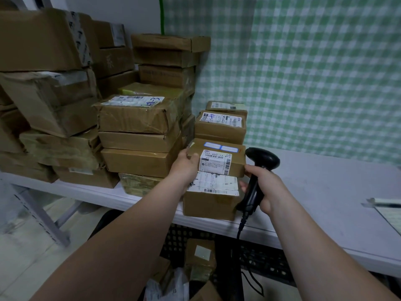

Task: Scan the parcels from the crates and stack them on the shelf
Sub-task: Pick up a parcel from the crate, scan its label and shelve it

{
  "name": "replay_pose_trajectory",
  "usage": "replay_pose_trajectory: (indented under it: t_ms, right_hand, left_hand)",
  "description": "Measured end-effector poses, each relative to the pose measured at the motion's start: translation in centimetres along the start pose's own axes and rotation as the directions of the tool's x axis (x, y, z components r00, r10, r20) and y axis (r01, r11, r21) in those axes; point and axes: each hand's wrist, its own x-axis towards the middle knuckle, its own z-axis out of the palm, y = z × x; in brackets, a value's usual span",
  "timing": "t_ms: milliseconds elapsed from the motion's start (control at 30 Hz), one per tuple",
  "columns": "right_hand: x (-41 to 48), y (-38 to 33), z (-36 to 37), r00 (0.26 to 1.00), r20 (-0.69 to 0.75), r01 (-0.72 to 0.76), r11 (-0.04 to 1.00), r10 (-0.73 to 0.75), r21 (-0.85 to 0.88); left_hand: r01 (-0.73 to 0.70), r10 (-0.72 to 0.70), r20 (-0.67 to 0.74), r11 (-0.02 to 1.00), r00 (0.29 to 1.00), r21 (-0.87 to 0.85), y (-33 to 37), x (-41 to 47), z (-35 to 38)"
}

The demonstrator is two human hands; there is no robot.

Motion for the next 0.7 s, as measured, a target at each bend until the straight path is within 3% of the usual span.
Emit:
replay_pose_trajectory:
  t_ms: [400, 700]
  right_hand:
    - [0.3, -0.9, 0.0, 0.998, 0.057, 0.017, 0.996, -0.022, 0.087]
    - [-0.8, -0.4, 0.0, 0.997, 0.081, -0.005, 0.993, -0.005, 0.116]
  left_hand:
    - [0.054, -0.028, -0.164, 0.987, 0.986, 0.152, 0.6, 0.7, 0.8]
    - [-0.011, 0.008, 0.009, 0.957, 1.0, 0.289, -0.8, -0.4, 0.2]
